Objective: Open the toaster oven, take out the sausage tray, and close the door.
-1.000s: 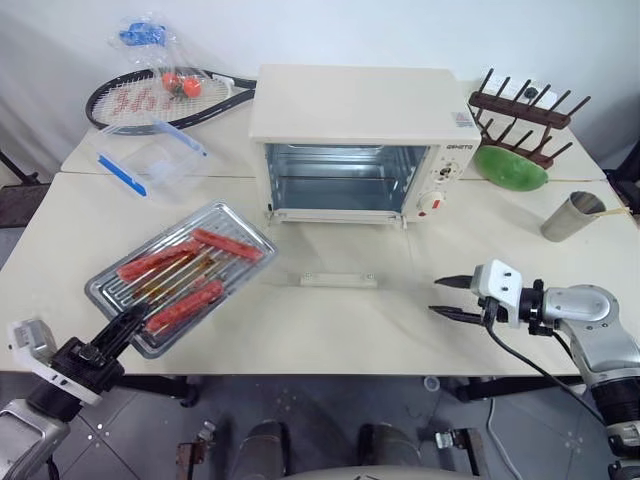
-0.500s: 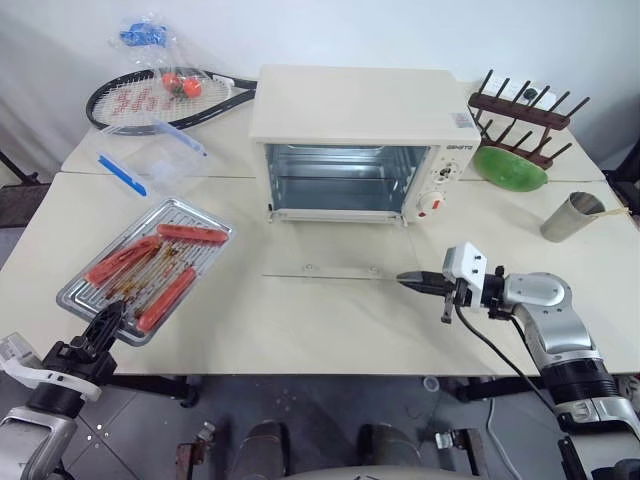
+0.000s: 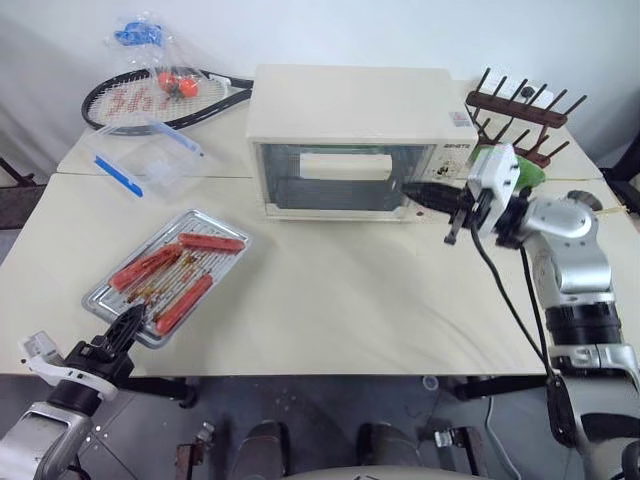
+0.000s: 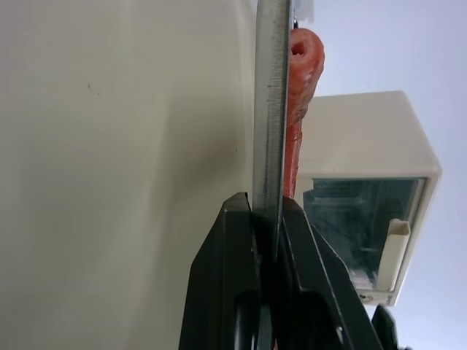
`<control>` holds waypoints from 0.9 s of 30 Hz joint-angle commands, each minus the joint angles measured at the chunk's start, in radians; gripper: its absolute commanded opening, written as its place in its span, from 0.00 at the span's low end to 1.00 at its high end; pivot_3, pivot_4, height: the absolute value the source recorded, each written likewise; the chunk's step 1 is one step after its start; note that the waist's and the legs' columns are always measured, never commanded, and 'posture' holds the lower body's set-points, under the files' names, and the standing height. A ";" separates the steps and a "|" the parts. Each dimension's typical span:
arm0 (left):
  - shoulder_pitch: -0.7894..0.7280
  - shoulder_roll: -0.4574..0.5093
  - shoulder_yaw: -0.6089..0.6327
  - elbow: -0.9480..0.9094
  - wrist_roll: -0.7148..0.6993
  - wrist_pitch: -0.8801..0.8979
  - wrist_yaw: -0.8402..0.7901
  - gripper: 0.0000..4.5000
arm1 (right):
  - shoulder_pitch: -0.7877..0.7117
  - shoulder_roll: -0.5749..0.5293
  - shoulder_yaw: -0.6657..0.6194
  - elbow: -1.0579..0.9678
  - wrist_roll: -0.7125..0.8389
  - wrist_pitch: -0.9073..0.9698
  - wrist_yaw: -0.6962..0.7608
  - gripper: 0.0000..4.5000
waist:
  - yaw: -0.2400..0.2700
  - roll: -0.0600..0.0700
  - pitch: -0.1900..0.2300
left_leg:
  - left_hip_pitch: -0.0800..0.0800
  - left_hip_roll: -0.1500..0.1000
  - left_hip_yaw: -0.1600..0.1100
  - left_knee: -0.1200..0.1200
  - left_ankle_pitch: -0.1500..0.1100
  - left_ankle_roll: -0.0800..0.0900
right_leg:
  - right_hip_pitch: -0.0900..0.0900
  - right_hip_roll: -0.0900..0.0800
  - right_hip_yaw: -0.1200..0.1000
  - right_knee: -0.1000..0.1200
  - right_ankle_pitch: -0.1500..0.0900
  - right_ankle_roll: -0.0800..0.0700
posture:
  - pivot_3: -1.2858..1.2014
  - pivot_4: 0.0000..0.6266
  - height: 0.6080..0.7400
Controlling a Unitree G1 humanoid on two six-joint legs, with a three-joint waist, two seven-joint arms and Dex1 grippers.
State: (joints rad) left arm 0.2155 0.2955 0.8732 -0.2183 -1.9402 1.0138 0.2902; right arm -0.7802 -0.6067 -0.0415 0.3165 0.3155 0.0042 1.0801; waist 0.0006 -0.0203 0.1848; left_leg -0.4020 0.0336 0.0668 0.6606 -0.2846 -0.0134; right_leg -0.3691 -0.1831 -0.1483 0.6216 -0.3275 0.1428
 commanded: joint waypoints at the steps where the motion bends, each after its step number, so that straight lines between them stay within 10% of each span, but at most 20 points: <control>1: 0.007 0.017 0.007 -0.010 -0.032 0.013 -0.023 0.00 | -0.048 0.005 -0.010 0.049 -0.012 -0.041 0.002 0.01 | 0.001 0.000 0.000 | 0.000 0.000 0.000 0.000 0.000 0.000 | 0.000 0.000 0.000 0.000 0.000 0.000 | 0.52 0.24 1.00; 15: -0.029 0.287 -0.231 0.139 -0.032 0.241 -0.255 0.00 | 0.137 -0.117 -0.020 -0.323 0.131 0.258 0.128 0.01 | 0.022 0.002 0.001 | -0.002 0.000 0.001 -0.001 0.000 0.000 | -0.004 0.001 0.004 0.000 0.000 0.000 | 0.52 0.24 1.00; 27: -0.560 0.458 -0.660 0.567 0.003 0.432 -0.325 0.00 | 0.492 -0.249 -0.112 -0.622 0.192 0.374 0.112 0.01 | 0.022 0.002 0.001 | -0.001 0.000 0.005 -0.003 0.000 0.000 | -0.007 0.002 0.010 0.001 0.000 0.001 | 0.52 0.24 1.00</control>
State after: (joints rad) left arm -0.3100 0.7588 0.2422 0.3228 -1.9321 1.4233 -0.0039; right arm -0.2962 -0.8424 -0.1130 -0.2579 0.4842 0.3698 1.2107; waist 0.0225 -0.0187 0.1858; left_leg -0.4028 0.0332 0.0725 0.6573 -0.2848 -0.0132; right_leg -0.3761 -0.1813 -0.1384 0.6231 -0.3272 0.1434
